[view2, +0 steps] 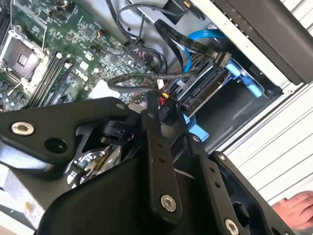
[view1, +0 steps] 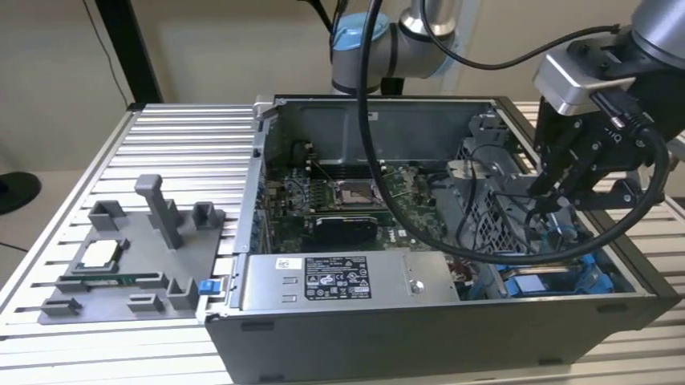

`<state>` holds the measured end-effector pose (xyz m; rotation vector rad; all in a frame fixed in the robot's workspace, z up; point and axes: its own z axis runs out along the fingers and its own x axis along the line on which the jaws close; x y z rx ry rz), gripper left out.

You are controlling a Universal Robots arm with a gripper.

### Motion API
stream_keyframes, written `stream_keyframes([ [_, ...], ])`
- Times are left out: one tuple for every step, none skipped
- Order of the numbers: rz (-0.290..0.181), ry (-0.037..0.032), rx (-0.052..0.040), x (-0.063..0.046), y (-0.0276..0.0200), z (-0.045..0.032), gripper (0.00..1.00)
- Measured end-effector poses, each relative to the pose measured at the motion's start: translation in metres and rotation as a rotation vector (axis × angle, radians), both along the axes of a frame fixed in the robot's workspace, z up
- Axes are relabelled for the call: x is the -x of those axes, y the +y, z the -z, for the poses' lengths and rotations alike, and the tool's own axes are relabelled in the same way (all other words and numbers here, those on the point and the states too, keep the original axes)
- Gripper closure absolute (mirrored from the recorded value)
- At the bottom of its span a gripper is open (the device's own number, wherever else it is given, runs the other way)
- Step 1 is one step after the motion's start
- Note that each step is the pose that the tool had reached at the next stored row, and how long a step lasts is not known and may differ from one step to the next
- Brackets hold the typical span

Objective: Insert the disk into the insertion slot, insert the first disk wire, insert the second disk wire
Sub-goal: 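Insert the first disk wire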

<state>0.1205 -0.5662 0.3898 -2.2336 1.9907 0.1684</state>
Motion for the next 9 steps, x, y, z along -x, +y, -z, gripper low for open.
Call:
stream_keyframes([
  [0.0,-0.0072,0.0,0.0,0.0,0.0,0.0],
  [0.0,-0.0151,0.0,0.0,0.0,0.0,0.0],
  [0.0,-0.0228,0.0,0.0,0.0,0.0,0.0],
  [0.0,-0.0303,0.0,-0.0001,0.0,0.0,0.0],
  [0.0,-0.0346,0.0003,0.0,-0.0001,0.0,0.0],
  [0.0,-0.0358,0.0019,0.0001,-0.0002,0.0001,0.0],
  [0.001,-0.0362,0.0052,0.0005,-0.0003,0.0,0.0],
  [0.002,-0.0363,0.009,0.001,-0.0004,0.0,0.0],
  [0.003,-0.0364,0.0134,0.0015,-0.0004,0.0,0.0],
])
